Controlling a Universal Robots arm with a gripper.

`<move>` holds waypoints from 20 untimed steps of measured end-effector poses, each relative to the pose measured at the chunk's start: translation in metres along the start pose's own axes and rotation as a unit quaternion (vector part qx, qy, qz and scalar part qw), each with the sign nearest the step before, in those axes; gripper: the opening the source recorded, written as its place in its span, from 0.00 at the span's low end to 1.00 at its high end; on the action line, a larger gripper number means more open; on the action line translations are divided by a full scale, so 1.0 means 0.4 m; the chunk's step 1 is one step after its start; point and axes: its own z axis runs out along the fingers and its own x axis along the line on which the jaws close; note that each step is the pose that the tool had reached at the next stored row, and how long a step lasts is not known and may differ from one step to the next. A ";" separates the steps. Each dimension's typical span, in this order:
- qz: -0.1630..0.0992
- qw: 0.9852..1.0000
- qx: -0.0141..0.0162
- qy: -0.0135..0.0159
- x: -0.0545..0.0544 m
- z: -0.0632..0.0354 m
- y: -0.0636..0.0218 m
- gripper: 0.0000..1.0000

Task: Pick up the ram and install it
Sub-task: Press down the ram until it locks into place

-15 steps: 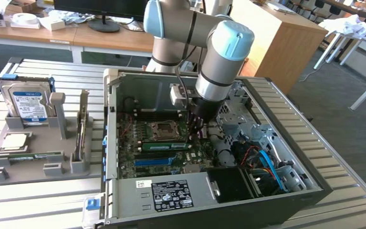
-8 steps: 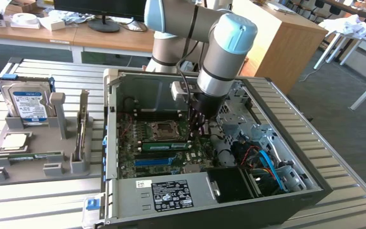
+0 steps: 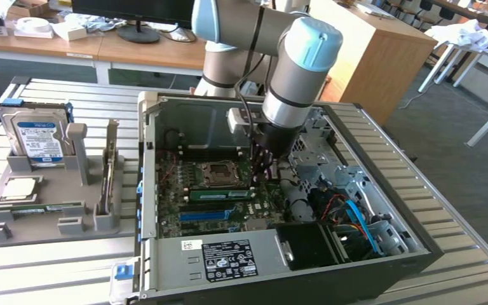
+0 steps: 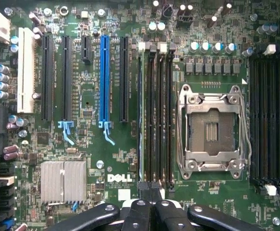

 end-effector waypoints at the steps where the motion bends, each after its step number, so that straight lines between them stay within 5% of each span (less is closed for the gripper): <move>1: 0.000 1.000 0.001 0.000 0.000 0.000 0.005 0.10; 20: 0.000 1.000 0.010 0.000 -0.002 0.005 0.145 0.10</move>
